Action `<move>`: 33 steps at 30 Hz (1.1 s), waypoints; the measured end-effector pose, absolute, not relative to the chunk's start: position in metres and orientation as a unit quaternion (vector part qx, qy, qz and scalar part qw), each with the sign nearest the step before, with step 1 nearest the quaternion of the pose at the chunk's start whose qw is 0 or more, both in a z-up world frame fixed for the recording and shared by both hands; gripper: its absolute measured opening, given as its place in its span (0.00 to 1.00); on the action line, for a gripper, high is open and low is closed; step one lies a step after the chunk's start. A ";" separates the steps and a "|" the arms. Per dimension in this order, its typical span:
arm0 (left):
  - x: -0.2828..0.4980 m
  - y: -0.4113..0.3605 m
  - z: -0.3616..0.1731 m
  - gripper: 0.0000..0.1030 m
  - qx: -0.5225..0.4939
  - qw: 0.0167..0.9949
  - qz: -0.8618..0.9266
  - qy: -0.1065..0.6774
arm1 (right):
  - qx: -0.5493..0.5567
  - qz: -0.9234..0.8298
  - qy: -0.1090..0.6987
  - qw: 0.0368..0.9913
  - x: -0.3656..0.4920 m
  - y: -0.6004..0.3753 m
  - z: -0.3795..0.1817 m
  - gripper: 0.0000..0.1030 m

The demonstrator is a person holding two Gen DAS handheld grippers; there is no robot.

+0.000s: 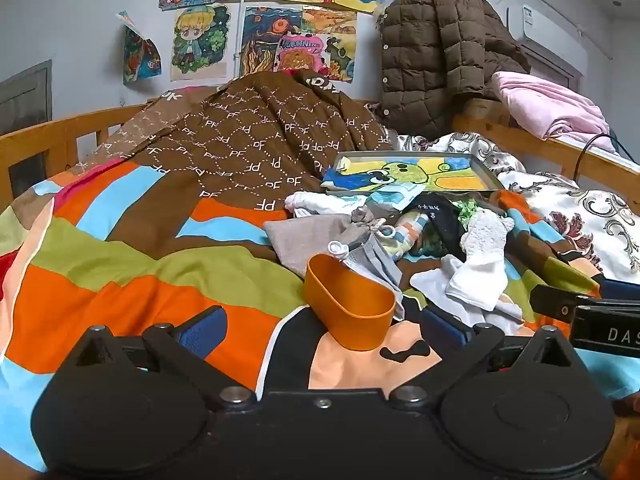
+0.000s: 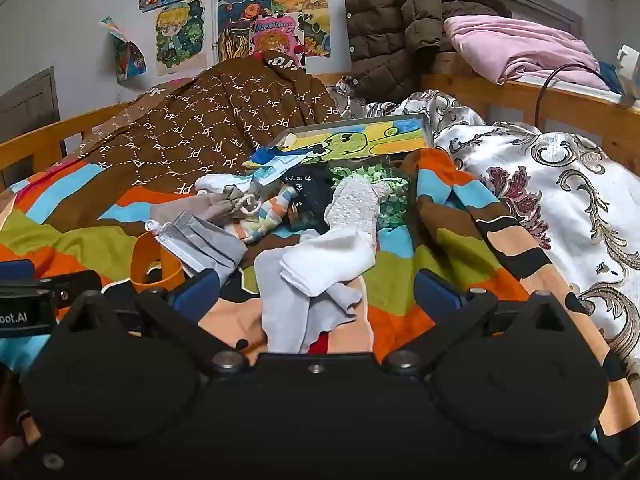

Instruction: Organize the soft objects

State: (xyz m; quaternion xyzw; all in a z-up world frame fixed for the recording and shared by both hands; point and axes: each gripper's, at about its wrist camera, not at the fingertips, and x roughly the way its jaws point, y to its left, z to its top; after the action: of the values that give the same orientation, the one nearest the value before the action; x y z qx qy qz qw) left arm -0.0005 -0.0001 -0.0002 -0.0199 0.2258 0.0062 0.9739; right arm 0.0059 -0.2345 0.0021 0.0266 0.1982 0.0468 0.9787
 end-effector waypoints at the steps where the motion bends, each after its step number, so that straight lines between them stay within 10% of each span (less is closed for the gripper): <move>1: -0.001 0.000 0.000 0.99 -0.020 0.974 0.006 0.226 | 0.028 0.046 0.196 0.979 0.005 -0.235 0.002 1.00; 33: 0.001 -0.001 -0.001 0.99 -0.020 0.973 0.006 0.229 | 0.028 0.048 0.195 0.979 0.006 -0.233 0.002 1.00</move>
State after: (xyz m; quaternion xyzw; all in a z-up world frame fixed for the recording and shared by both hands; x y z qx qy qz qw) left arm 0.0007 -0.0014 -0.0012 -0.0198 0.2291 0.0059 0.9732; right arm 0.0058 -0.2329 0.0017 0.0277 0.1954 0.0477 0.9792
